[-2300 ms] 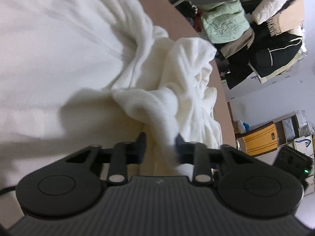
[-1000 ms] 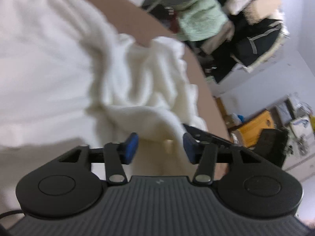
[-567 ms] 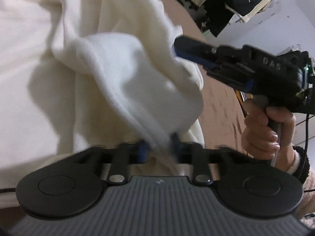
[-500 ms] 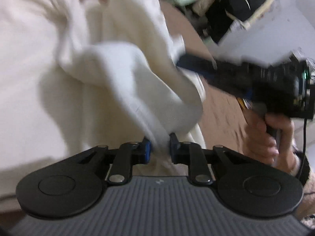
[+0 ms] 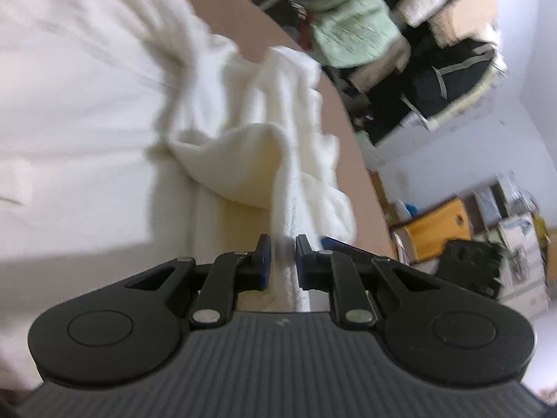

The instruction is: Fold clothes

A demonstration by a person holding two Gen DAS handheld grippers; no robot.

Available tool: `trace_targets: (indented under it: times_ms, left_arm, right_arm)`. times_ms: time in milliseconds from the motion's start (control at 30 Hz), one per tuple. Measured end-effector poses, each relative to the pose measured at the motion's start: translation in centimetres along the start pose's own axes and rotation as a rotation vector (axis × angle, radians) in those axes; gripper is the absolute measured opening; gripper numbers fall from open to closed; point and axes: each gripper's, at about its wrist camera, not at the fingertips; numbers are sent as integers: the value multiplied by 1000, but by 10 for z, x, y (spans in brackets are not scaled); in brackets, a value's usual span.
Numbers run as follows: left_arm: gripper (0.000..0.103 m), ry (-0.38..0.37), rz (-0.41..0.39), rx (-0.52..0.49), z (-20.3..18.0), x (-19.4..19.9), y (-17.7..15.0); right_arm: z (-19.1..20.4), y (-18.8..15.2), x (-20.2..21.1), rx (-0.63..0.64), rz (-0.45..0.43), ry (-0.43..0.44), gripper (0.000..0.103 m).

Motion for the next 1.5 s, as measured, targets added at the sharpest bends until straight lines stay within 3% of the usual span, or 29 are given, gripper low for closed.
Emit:
trace_targets:
  times_ms: [33,67,133,167,233,267,333,367,400,467,600,667,733,833,967,1133,1233,1367,1500]
  left_arm:
    - [15,-12,1,5,1,-1,0]
    - [22,-24,2,10,2,-2,0]
    - [48,-48,3,20,3,-4,-1]
    - [66,-43,15,4,1,-5,-2]
    - [71,-38,67,-39,-7,-16,-7]
    - [71,-39,94,-57,-10,-23,-10]
    - [60,-21,146,-91,-15,-38,-15]
    - [28,14,158,-105,-15,-43,-16]
    - [11,44,150,-103,-11,-43,-14]
    - [11,30,62,4,10,-32,-7]
    - [11,-105,-115,343,69,3,0]
    - [11,-64,-120,418,88,9,-3]
    - [11,34,-93,409,94,11,-6]
    - [11,108,-54,410,96,7,-9]
    - [11,107,-44,443,100,4,-11]
    - [10,101,-32,488,112,-2,-16]
    - [10,80,-19,488,110,-6,-19]
    - [10,60,-30,408,92,8,-9]
    - [12,-44,-15,270,56,18,-2]
  right_arm:
    - [-2,-1,1,-4,-1,-7,53]
    - [-5,-2,4,-10,-1,-7,53]
    - [-9,-2,8,-20,-7,-2,53]
    - [-10,-2,10,-23,-11,0,53]
    - [-12,-1,13,-28,-20,0,53]
    - [-12,0,14,-31,-23,-3,53]
    - [-11,1,14,-35,-27,-6,53]
    - [-11,1,14,-37,-26,-1,53]
    - [-10,1,14,-40,-24,8,53]
    - [-12,0,16,-74,-26,47,53]
    - [-20,-5,17,-137,-30,96,53]
    - [-19,-7,11,-143,-9,97,53]
    - [-15,-9,3,-139,12,93,53]
    - [-9,-11,-15,-144,60,104,53]
    - [3,-17,-40,-139,115,105,54]
    - [10,-24,-68,-154,111,112,55]
    - [17,-24,-75,-150,106,127,13]
    - [40,-15,-41,-161,57,173,9]
    - [59,-9,13,-36,43,108,8]
Point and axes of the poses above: each gripper's, at about its wrist camera, not at the fingertips, and x roughly against the way its jaws point, z to its left, y to its top, and after that the axes turned 10 degrees about -x, right-handed
